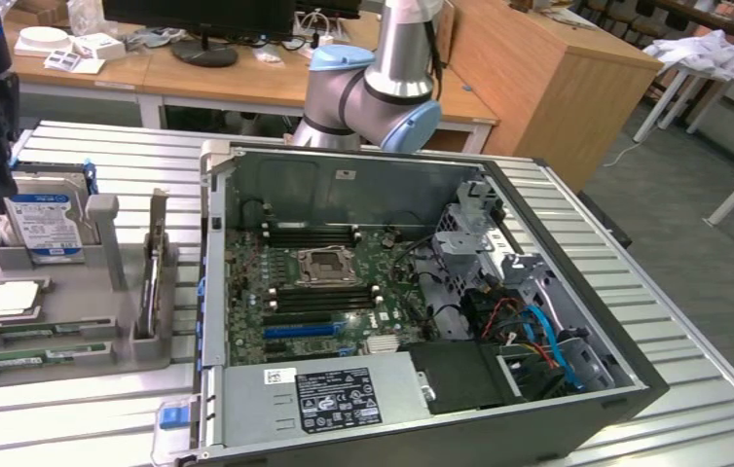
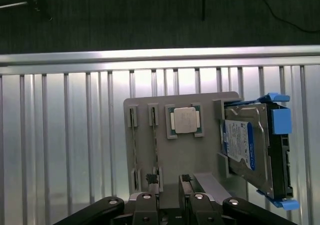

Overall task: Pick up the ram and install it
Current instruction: 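Pick up the ram and move it above insertion slot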

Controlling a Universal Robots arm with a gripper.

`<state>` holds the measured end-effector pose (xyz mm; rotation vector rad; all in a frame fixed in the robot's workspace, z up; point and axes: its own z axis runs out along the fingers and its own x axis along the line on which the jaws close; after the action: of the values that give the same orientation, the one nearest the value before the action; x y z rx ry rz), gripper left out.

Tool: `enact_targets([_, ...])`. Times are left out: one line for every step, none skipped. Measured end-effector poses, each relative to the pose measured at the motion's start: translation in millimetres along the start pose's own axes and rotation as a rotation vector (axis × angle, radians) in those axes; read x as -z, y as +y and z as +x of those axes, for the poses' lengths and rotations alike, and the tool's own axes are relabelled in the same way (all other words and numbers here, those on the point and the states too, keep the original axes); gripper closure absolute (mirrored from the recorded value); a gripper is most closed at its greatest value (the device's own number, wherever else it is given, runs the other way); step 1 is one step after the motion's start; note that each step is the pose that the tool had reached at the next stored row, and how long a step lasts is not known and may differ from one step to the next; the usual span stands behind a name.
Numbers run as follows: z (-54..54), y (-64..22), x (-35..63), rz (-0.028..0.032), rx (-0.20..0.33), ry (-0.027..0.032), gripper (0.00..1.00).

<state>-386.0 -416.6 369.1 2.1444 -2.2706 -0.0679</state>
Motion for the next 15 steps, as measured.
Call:
enact_targets([0.0, 0.0, -0.8, 0.0, 0.0, 0.0, 0.7])
enact_targets([0.1, -0.1, -1.6, -0.0001, 0.0, 0.0, 0.7])
enact_targets([0.1, -0.1, -2.5, -0.0001, 0.0, 0.0, 0.7])
enact_targets([0.1, -0.1, -3.4, -0.0001, 0.0, 0.0, 0.7])
enact_targets([0.1, -0.2, -4.2, -0.0001, 0.0, 0.0, 0.7])
enact_targets([0.1, -0.2, -5.1, -0.0001, 0.0, 0.0001, 0.7])
enact_targets([0.1, -0.2, -6.0, -0.0001, 0.0, 0.0, 0.7])
enact_targets([0.1, -0.3, -6.8, -0.0001, 0.0, 0.0, 0.7])
enact_targets([0.1, -0.3, -7.6, -0.0001, 0.0, 0.0001, 0.7])
enact_targets([0.2, -0.3, -8.4, -0.0001, 0.0, 0.0001, 0.7])
enact_targets([0.2, -0.4, -9.1, -0.0001, 0.0, 0.0, 0.7])
enact_targets([0.2, -0.4, -9.9, -0.0001, 0.0, 0.0001, 0.7])
enact_targets([0.2, -0.5, -10.7, -0.0001, 0.0, 0.0, 0.7])
enact_targets([0.2, -0.5, -11.6, 0.0, 0.0, 0.0, 0.7])
enact_targets([0.2, -0.5, -12.3, -0.0001, 0.0, 0.0, 0.7])
